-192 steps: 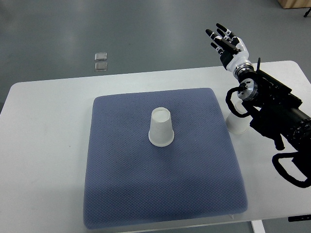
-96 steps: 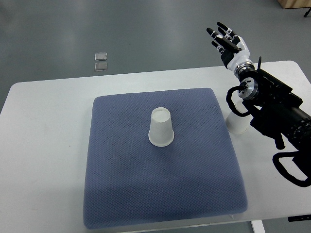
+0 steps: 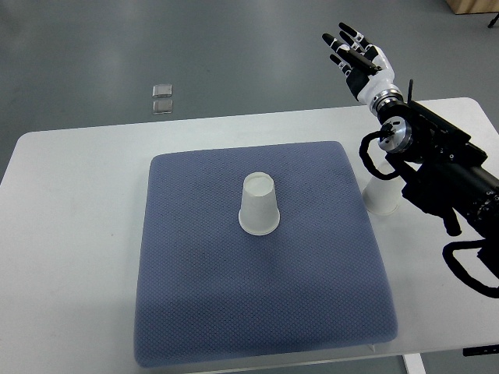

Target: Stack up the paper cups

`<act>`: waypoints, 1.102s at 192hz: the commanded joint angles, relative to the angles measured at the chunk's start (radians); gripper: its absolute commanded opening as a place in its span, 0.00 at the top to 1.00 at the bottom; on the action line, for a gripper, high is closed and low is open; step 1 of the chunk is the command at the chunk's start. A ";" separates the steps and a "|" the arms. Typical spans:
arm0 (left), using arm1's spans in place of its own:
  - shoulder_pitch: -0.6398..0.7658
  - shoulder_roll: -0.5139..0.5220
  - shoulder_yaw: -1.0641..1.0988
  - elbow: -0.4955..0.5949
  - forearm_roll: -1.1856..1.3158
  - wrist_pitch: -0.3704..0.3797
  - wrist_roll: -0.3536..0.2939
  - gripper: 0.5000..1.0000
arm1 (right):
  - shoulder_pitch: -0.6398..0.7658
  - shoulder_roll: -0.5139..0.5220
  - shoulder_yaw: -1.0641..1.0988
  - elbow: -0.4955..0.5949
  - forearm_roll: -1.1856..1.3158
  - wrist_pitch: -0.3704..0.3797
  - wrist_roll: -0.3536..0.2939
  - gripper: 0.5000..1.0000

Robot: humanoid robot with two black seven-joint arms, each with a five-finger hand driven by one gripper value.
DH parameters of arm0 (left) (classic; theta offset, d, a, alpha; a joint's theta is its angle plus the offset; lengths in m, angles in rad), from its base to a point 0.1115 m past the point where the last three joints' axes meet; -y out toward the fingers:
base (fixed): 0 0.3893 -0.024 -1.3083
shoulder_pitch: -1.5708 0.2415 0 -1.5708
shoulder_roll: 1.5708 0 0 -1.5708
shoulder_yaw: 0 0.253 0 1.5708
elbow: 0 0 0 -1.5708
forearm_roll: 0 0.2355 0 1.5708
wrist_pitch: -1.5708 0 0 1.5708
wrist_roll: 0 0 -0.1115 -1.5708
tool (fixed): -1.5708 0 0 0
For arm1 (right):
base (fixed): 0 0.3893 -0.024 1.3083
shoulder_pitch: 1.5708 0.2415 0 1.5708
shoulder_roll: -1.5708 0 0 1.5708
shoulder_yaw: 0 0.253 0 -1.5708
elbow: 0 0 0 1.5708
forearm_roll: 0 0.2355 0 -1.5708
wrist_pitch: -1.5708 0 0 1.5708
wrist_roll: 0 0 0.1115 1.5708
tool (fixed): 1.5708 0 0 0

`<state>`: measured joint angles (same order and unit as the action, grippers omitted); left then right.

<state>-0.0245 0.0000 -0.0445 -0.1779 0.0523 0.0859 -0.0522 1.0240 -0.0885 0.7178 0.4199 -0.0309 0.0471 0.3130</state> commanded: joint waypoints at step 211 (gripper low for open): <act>0.000 0.000 0.000 0.000 0.000 0.000 0.000 0.00 | 0.199 -0.682 -0.672 0.649 -1.339 0.217 0.060 0.17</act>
<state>-0.0245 0.0000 -0.0445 -0.1780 0.0520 0.0859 -0.0522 1.2225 -0.7699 0.0496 1.0525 -1.2510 0.2606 0.3513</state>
